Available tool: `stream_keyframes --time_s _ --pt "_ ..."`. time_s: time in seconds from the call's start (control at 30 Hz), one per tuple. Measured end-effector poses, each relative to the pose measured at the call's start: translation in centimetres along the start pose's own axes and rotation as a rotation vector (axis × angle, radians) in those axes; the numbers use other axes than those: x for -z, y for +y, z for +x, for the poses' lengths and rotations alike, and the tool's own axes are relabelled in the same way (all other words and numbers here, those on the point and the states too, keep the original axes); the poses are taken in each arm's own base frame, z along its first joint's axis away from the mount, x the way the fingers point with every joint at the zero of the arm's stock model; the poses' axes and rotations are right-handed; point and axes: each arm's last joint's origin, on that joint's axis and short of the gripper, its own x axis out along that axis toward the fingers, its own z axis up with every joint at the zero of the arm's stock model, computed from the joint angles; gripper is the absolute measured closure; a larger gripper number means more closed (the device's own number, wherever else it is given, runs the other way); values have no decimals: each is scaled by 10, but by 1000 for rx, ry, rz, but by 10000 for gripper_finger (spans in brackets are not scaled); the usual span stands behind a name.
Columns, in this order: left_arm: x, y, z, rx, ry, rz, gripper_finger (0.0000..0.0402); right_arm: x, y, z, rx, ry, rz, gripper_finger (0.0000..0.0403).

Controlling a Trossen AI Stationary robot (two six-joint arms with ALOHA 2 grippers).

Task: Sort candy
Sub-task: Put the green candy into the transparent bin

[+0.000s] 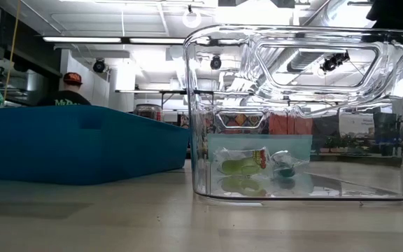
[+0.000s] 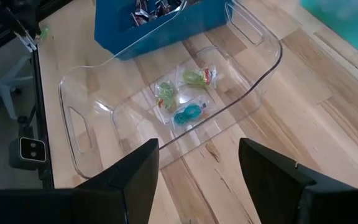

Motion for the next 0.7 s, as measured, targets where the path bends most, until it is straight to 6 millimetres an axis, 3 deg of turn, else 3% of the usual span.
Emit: stream_keyframes --time_s 0.7 --pt "11 12 26 2 -39 -29 233 0 -1 0 8 1 13 187"
